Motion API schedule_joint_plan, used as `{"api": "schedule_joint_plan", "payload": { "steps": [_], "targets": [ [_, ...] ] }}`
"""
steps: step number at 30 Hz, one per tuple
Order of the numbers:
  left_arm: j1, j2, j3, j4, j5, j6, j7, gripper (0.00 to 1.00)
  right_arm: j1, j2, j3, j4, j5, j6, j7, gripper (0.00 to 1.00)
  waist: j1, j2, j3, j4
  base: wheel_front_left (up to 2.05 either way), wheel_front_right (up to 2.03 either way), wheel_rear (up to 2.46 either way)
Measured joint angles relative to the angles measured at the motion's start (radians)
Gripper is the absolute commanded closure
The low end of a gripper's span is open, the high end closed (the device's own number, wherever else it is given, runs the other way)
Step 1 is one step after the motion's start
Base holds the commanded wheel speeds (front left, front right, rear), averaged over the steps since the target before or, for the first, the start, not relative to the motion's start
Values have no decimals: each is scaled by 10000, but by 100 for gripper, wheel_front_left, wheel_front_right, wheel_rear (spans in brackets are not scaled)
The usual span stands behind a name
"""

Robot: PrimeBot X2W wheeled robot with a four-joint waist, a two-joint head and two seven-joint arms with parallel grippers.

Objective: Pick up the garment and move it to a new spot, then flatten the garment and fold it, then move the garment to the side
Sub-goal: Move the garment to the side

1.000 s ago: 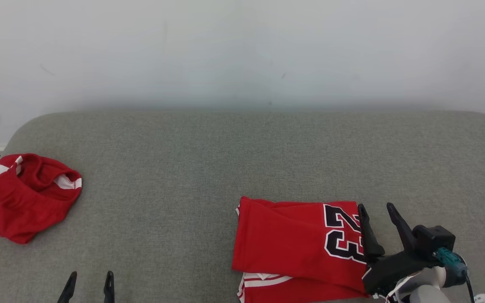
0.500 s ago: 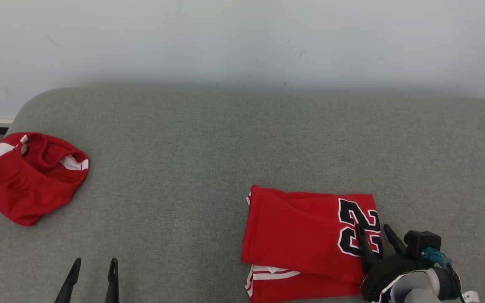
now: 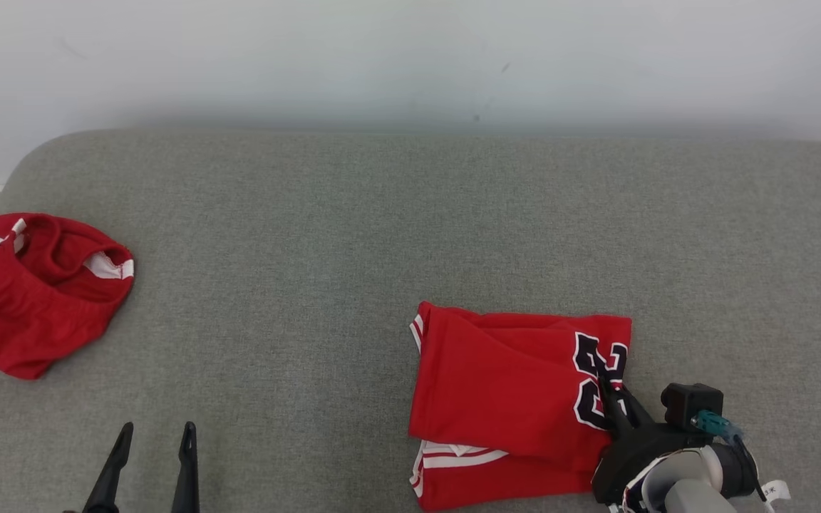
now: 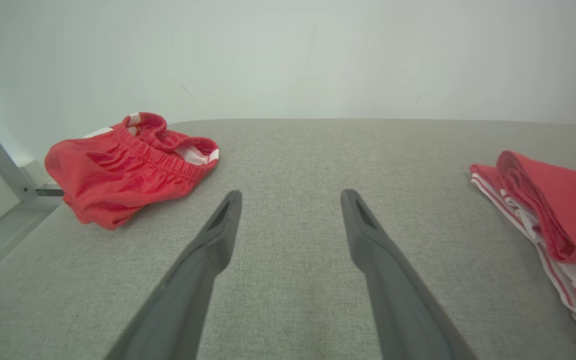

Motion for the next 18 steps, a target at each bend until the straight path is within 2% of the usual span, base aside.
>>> {"api": "schedule_joint_plan", "payload": {
  "steps": [7,18],
  "targets": [
    [-197,-82,117,-73,-13,0,0,0,-1374,-604,759,-23,88,0,117,100,1,1,313,-140,0,0,0],
    [-1030,42,-38,-660,-222,0,0,0,-4422,-2420,1875,-247,199,0,842,100,2,2,1665,-427,0,0,0]
  ]
}}
